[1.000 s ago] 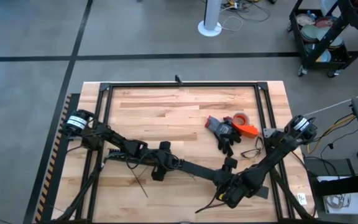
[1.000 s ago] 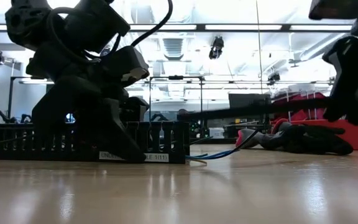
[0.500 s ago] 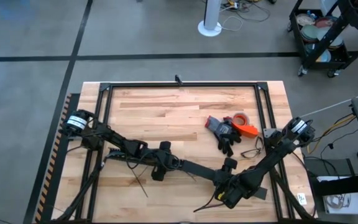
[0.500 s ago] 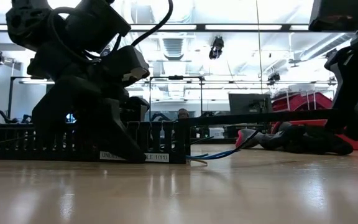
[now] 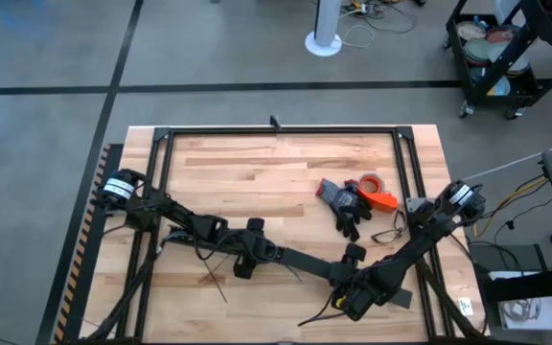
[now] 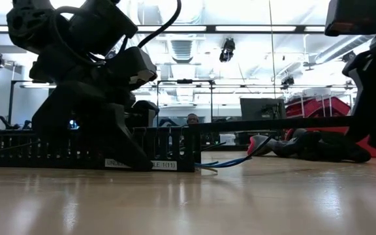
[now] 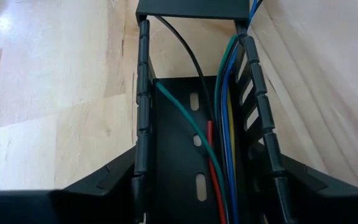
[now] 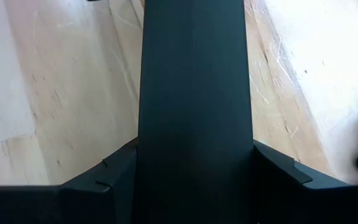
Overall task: Ziptie cables
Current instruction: Insert the black cable duct cover into the black cable duct
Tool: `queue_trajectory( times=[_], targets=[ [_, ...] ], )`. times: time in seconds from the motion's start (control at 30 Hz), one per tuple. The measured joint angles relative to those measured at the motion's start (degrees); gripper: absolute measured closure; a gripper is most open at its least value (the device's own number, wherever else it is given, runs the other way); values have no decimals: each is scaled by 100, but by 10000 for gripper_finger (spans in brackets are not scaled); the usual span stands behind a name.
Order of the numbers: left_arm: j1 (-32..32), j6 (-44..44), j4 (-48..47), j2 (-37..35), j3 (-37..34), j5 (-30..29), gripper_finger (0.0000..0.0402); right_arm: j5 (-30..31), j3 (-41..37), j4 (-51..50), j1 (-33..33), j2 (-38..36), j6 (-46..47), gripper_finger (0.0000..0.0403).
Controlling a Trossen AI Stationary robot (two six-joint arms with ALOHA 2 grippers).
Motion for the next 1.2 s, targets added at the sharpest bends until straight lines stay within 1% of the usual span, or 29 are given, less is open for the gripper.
queue_trajectory(
  times=[0.13,0.47,0.77,1.0,1.2],
  targets=[
    [0,0,2,0,3,25,162,0,0,47,-16,0,-38,190],
    [-4,79,1,0,3,37,166,-125,0,90,-98,0,-139,190],
    [-4,99,4,0,3,43,167,-149,0,152,-135,0,162,190],
    [-7,103,8,0,3,50,163,-210,0,166,-161,0,-203,190],
    [-11,105,8,0,4,56,165,-285,0,154,-239,0,-264,190]
  ],
)
